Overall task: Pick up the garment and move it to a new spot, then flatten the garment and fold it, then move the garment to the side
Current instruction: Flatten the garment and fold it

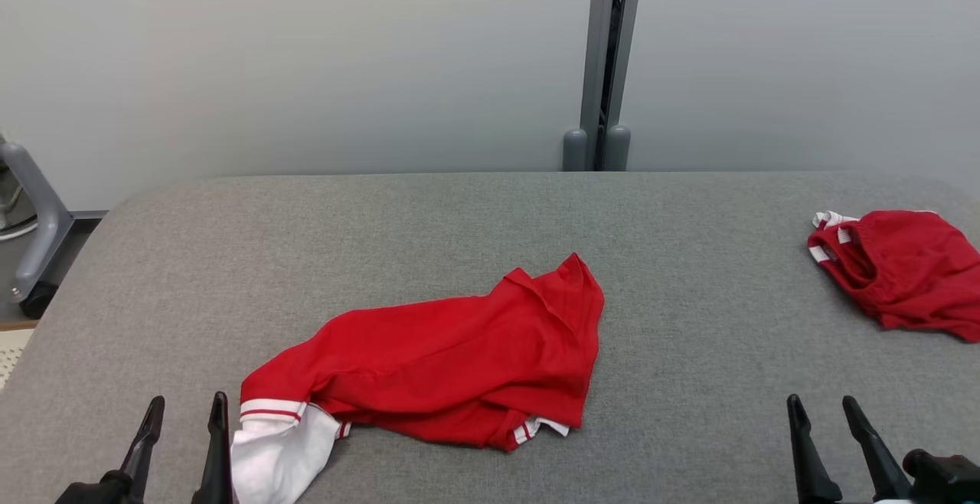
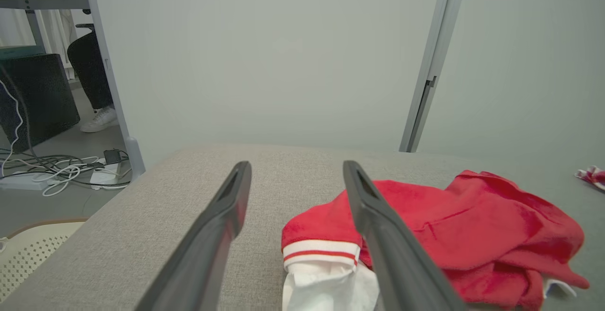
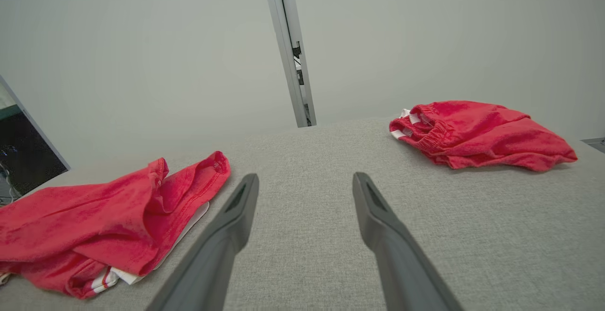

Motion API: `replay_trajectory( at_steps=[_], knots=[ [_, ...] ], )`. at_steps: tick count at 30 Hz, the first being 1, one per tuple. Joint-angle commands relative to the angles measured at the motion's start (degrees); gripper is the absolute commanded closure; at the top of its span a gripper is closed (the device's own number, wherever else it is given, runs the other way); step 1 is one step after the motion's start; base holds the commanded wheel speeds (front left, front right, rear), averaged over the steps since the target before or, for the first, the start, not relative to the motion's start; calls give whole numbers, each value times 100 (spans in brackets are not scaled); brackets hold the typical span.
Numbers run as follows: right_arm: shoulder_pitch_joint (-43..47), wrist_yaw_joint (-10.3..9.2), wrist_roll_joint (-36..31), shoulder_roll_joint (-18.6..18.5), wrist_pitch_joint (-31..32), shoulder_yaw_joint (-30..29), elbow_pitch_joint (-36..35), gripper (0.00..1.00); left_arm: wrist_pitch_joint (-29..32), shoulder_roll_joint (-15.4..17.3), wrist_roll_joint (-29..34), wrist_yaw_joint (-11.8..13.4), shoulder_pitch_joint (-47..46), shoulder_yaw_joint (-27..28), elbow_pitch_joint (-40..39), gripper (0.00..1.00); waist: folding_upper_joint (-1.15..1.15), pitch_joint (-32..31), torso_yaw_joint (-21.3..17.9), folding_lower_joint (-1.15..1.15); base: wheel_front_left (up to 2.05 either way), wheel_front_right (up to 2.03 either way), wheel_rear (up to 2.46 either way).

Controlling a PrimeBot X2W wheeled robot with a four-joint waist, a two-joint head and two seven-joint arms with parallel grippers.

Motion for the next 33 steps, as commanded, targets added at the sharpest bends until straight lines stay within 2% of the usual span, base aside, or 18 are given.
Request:
replay_trajectory(
  at_steps=[1,6,14,23,24,25,33],
  knots=[
    [-20,1,44,-50,-29,58,49,0,-25,-18,38,-47,-24,9,49,0,0,-9,55,0,0,0,0],
    [-357,1,79,-221,-8,501,319,0,-25,-93,110,-109,-189,-30,221,0,0,-16,240,0,0,0,0],
    [-1522,1,134,-437,317,1409,1078,0,-25,-197,235,-190,-451,-234,382,0,0,75,735,0,0,0,0],
    [-2588,0,252,-465,374,2053,2295,0,-25,-373,302,-269,-824,-542,599,0,0,226,1365,0,0,0,0],
    [-2803,0,301,-463,346,2167,2625,0,-25,-418,324,-287,-901,-612,655,0,0,264,1503,0,0,0,0],
    [-2803,0,301,-463,346,2167,2625,0,-25,-418,324,-287,-901,-612,655,0,0,264,1503,0,0,0,0],
    [-3506,0,525,-509,283,2556,3920,0,-25,-537,340,-366,-1129,-777,808,0,0,497,1936,0,0,0,0]
  ],
)
